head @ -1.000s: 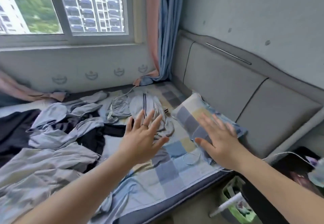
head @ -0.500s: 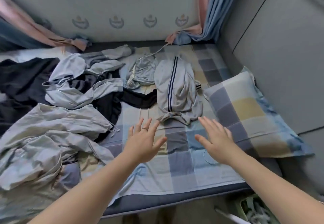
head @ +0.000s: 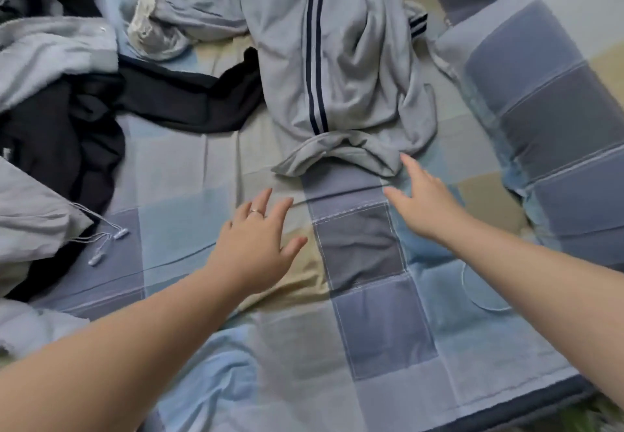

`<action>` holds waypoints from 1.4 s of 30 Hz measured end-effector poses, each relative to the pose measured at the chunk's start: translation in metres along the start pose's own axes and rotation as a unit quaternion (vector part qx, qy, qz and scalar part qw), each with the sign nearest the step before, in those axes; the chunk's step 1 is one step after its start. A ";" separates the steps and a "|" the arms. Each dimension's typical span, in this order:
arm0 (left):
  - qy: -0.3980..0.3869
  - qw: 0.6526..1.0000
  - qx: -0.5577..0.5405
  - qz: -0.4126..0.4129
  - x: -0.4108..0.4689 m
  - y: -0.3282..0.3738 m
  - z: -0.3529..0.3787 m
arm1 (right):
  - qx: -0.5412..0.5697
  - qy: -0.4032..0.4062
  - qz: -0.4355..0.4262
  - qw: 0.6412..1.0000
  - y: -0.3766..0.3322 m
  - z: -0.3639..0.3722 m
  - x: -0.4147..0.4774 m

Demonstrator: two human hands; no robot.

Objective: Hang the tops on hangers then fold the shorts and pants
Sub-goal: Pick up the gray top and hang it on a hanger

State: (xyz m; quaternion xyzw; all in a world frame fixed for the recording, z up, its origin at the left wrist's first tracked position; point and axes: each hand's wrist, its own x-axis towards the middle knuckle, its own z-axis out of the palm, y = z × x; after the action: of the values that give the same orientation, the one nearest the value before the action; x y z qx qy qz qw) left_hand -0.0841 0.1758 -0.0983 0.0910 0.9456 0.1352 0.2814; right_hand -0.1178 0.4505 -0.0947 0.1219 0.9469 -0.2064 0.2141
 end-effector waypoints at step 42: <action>-0.153 0.986 0.055 -0.046 -0.293 0.013 0.103 | -0.139 -0.176 -0.049 0.973 0.021 0.087 -0.305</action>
State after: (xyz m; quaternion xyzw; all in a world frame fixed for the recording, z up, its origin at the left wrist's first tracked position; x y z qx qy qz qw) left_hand 0.2160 0.1370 -0.0287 0.0828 0.9005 0.0543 0.4235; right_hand 0.1877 0.3869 -0.0344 0.0059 0.9185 -0.1008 0.3822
